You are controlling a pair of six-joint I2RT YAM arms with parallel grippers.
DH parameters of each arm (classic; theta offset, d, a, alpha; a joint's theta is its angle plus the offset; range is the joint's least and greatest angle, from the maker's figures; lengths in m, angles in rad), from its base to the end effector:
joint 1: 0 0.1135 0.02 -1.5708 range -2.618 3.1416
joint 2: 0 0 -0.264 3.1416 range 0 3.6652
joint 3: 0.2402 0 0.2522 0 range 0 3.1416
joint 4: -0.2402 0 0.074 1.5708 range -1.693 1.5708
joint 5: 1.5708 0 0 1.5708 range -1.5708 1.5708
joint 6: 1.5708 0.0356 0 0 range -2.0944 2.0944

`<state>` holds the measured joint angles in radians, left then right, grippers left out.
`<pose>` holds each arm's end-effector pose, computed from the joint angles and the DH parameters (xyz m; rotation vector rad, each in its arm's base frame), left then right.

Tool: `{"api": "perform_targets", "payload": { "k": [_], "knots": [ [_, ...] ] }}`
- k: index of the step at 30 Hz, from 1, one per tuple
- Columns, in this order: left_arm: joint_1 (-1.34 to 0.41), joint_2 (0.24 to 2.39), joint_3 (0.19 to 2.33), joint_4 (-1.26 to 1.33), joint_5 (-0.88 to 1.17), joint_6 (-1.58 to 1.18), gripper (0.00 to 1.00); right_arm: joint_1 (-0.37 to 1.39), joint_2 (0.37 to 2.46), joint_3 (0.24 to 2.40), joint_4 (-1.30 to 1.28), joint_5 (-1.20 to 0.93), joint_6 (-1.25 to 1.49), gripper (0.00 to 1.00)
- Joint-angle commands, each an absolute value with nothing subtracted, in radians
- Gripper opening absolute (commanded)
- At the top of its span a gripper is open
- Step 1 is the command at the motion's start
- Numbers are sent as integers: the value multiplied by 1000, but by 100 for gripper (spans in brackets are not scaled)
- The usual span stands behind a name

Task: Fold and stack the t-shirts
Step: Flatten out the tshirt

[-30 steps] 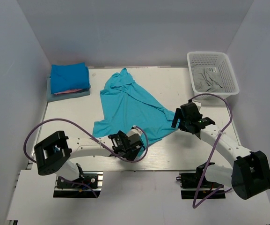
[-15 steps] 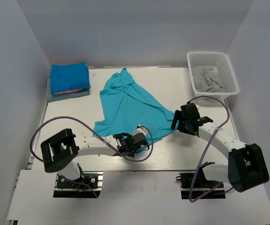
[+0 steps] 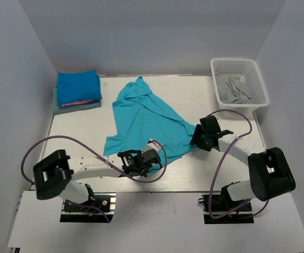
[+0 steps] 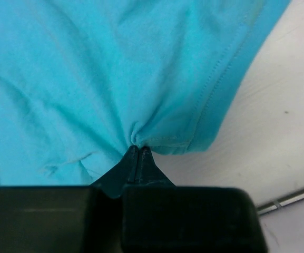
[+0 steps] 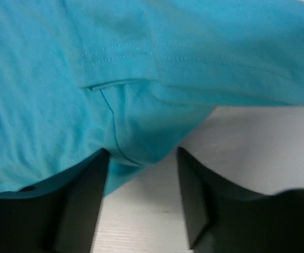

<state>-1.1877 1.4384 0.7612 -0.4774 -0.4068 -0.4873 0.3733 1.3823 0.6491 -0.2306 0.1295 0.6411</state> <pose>0.1090 -0.2329 0.1709 0.7755 2.4490 -0.0483 0.2392 0.0887 0.1637 0.3902 2.5100 0.2424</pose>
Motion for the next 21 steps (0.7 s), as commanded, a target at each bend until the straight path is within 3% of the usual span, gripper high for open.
{"api": "perform_targets", "payload": {
  "k": [1,9,21],
  "knots": [
    [-1187,1298,739,-468,-423,-499,0,374,1417,658,-176,107,670,55],
    [-1187,1126,686,-460,-489,-555,0,376,1349,626,-124,126,652,0],
    [-1187,996,948,-515,-711,-515,0,377,1060,876,-349,144,546,0]
  ]
}}
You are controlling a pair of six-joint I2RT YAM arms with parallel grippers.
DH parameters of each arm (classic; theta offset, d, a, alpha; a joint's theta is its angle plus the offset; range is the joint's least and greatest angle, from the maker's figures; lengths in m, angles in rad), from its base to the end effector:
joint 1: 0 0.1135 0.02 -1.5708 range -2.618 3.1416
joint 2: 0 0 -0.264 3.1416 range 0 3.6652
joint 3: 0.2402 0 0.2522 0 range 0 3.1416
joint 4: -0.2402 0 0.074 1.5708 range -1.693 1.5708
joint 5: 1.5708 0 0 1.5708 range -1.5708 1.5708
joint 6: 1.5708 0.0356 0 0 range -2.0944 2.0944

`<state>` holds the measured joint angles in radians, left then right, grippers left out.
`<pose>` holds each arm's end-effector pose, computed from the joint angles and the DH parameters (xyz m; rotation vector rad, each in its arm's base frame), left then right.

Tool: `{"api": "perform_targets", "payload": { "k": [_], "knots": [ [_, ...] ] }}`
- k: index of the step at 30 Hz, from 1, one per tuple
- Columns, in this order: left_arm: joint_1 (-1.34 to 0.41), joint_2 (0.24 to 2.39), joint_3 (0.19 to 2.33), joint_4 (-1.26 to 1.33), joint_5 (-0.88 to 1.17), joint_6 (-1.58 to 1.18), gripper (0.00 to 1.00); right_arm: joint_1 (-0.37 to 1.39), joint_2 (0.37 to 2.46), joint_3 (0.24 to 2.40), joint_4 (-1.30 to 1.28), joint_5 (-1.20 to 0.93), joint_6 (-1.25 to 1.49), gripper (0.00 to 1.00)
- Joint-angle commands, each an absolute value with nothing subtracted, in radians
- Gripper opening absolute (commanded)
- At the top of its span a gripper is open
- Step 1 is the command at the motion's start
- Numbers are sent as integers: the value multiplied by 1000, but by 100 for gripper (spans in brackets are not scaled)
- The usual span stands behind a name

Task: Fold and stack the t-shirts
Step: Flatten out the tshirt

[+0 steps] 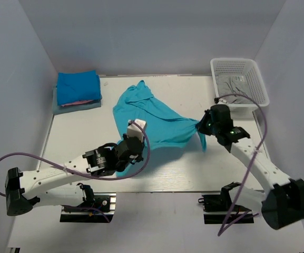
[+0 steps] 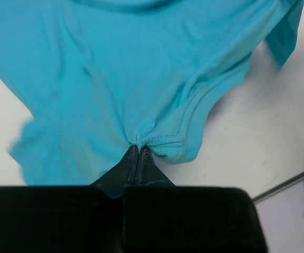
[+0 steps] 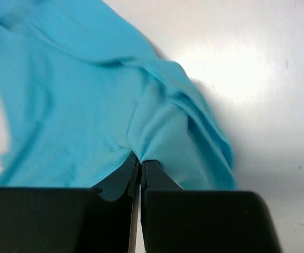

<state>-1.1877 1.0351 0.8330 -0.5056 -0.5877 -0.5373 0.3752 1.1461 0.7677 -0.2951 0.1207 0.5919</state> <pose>0.0990 -0.1930 0.2828 0.4011 2.1229 -0.3271 0.2309 0.0863 0.2511 0.3106 2.2458 0.3860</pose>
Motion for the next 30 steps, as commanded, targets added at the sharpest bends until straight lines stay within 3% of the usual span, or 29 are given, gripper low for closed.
{"api": "perform_targets", "payload": {
  "k": [1,8,17,22,27,30],
  "knots": [
    [-1187,1006,981,-528,-724,-480,0,379,1011,893,-357,137,528,0],
    [-1187,996,1307,-583,-767,-339,0,376,959,1253,-495,129,437,0],
    [-1187,902,1575,-485,-245,-92,0,373,940,1639,-629,104,341,0],
    [-1169,1036,1929,-644,36,-55,0,373,881,1795,-632,100,325,0],
    [-1169,1118,2187,-738,66,-46,0,371,845,1922,-635,100,296,0],
    [-1169,1108,2210,-709,87,-37,0,373,854,2005,-667,92,282,0]
  ]
}}
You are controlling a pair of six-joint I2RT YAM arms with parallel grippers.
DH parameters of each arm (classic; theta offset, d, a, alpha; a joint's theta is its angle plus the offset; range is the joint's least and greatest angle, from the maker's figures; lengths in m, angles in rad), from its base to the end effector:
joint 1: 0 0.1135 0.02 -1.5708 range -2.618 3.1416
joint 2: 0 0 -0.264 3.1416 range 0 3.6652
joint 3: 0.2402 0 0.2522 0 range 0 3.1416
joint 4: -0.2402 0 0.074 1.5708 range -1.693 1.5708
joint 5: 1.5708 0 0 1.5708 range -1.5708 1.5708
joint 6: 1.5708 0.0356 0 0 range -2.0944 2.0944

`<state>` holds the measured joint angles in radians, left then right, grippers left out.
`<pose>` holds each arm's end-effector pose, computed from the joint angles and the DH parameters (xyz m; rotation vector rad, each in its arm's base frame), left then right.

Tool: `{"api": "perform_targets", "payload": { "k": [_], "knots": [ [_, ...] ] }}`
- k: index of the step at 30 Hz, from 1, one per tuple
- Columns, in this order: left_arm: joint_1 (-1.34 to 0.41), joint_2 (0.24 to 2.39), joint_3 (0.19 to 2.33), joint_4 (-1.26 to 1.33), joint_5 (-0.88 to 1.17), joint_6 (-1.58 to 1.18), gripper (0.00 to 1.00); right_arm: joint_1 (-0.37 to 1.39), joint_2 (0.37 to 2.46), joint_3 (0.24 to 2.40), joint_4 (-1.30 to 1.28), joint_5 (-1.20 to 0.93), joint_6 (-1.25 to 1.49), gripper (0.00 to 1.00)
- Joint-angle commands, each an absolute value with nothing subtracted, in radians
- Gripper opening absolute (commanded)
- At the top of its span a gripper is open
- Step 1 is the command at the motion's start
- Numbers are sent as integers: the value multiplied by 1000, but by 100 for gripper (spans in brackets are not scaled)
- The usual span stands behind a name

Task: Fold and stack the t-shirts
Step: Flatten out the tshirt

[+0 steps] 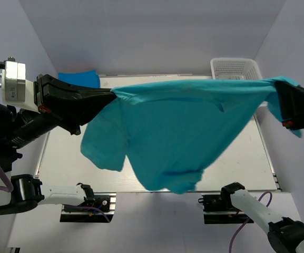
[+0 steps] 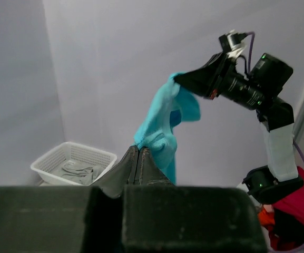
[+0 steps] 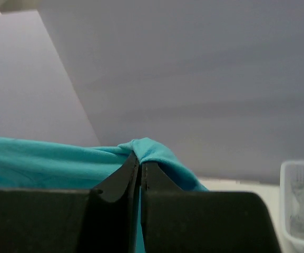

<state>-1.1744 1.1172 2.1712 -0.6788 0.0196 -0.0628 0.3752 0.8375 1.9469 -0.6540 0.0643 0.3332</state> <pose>0.0284 -0.0696 0.6336 0.6847 1.0678 -1.0903 -0.0020 -0.0032 0.6039 0.0347 1.1351 0.5964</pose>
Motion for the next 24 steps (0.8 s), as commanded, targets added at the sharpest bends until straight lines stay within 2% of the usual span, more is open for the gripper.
{"api": "perform_targets", "payload": {
  "k": [1,13,24],
  "knots": [
    [-1169,1094,2210,-709,87,-37,0,373,856,2032,-673,87,281,0],
    [-1169,1117,2158,-652,-112,-37,0,370,883,2006,-653,60,278,0],
    [-1169,1098,2146,-634,-78,-37,0,373,879,2028,-644,61,268,0]
  ]
}}
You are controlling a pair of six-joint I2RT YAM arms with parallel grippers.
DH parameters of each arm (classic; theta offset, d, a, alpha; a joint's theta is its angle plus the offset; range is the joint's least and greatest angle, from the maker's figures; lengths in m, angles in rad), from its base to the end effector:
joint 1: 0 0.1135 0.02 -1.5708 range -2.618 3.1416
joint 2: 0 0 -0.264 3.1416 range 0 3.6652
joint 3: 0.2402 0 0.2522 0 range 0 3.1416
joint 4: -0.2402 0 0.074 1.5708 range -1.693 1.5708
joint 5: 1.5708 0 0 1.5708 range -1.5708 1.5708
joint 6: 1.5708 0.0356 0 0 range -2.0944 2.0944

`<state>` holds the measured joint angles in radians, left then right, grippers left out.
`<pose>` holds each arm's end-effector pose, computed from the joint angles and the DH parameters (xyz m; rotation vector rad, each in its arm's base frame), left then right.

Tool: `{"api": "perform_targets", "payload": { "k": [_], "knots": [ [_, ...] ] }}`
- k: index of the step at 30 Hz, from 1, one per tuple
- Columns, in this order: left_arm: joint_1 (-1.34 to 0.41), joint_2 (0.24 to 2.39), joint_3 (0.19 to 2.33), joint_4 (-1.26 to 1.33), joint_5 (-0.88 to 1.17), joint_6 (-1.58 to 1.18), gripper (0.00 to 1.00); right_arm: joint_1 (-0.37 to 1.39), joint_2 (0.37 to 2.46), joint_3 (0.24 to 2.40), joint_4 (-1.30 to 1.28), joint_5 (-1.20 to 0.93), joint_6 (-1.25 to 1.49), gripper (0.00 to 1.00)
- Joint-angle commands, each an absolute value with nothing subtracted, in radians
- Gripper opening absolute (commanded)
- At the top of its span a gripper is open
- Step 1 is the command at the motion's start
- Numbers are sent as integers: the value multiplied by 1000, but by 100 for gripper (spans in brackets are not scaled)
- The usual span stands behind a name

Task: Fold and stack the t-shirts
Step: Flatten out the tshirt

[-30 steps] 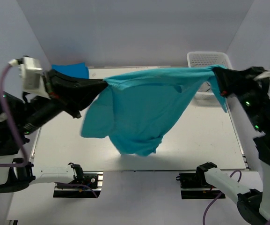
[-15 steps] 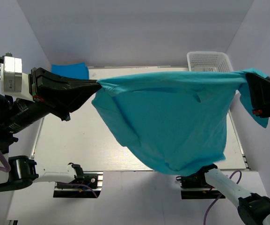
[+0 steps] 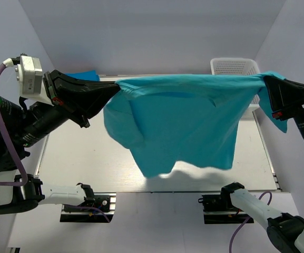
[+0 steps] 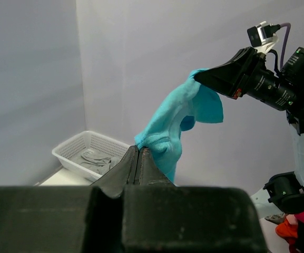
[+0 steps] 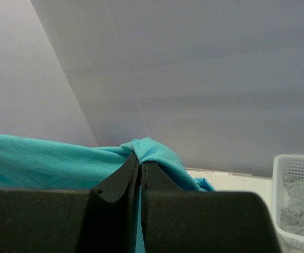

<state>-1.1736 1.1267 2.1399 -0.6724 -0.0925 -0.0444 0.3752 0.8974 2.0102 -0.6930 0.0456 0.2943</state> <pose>0.0372 -0.0803 0.6281 0.6196 1.1364 -0.9970 0.0098 0.0021 0.6108 -0.0062 1.1694 0.5667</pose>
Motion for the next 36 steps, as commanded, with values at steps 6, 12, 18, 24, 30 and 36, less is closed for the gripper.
{"api": "perform_targets", "payload": {
  "k": [6,12,18,24,30,36],
  "knots": [
    [-1169,1123,2186,-646,-28,-46,0,373,862,2049,-646,51,273,0],
    [-1169,1135,2186,-649,41,-55,0,371,845,2065,-658,43,278,0],
    [-1169,1126,2186,-629,67,-64,0,376,819,2068,-653,46,281,0],
    [-1169,1117,2186,-618,71,-74,0,370,818,2053,-655,66,281,0],
    [-1169,1146,2131,-594,-46,-26,0,373,824,1928,-591,109,279,0],
    [-1180,1082,1801,-366,-417,101,0,371,864,1666,-443,236,288,0]
  ]
}}
